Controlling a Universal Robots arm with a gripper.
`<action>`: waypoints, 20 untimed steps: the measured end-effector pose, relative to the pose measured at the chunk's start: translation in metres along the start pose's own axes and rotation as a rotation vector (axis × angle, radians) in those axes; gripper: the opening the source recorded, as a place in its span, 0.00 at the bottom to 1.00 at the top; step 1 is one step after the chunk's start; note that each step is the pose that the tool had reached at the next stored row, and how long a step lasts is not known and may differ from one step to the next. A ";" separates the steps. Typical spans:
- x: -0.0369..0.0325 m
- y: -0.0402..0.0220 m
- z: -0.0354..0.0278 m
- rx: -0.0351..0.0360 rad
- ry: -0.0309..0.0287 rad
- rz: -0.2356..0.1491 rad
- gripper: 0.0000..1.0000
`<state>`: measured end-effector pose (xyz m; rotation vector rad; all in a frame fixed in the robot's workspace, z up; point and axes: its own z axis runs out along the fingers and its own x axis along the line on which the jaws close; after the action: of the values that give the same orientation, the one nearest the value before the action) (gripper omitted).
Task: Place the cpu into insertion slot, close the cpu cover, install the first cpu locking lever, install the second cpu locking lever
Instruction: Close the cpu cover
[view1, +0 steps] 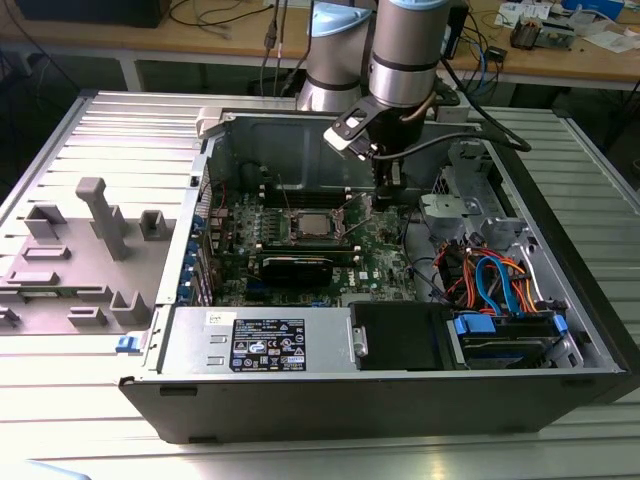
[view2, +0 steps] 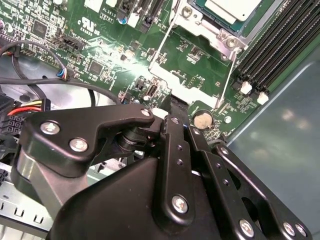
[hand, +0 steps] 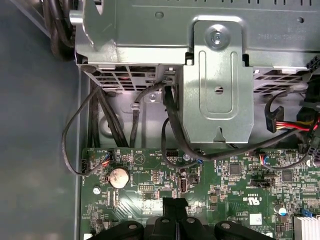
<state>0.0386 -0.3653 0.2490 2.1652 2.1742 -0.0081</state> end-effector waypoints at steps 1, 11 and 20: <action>0.0000 -0.0008 0.0000 -0.0012 0.0000 0.000 0.11; 0.0000 -0.0128 -0.0006 -0.0188 0.0000 0.001 0.11; 0.0001 -0.0322 -0.0015 -0.0428 -0.0006 0.002 0.11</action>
<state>0.0064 -0.3653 0.2490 2.1447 2.1510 0.0376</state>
